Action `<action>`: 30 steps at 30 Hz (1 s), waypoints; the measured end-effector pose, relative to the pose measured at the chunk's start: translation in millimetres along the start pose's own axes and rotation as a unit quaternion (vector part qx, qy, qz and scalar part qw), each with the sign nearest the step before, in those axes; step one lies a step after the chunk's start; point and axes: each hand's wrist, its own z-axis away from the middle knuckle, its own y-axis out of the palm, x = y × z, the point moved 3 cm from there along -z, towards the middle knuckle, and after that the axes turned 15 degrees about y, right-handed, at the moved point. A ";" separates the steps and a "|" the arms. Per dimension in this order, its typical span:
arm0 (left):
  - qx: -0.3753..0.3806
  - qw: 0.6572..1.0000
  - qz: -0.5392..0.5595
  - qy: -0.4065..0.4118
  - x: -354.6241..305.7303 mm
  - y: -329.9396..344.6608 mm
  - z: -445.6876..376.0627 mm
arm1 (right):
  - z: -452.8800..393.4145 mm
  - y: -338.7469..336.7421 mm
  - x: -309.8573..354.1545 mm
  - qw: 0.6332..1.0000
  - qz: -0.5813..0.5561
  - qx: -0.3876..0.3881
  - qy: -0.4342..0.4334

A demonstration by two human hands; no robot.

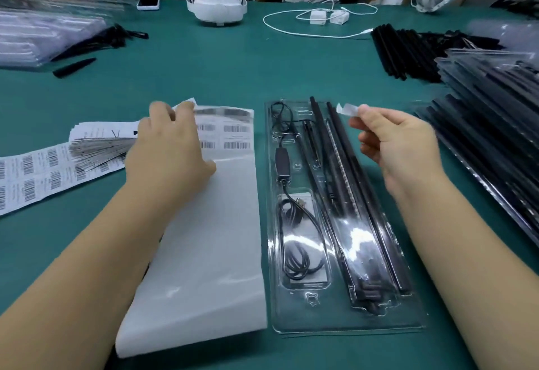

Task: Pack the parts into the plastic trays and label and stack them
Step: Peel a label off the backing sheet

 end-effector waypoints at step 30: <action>0.080 0.852 0.518 0.000 -55.8 -4.1 24.3 | 34.8 29.9 -3.0 0.976 0.117 0.175 -0.049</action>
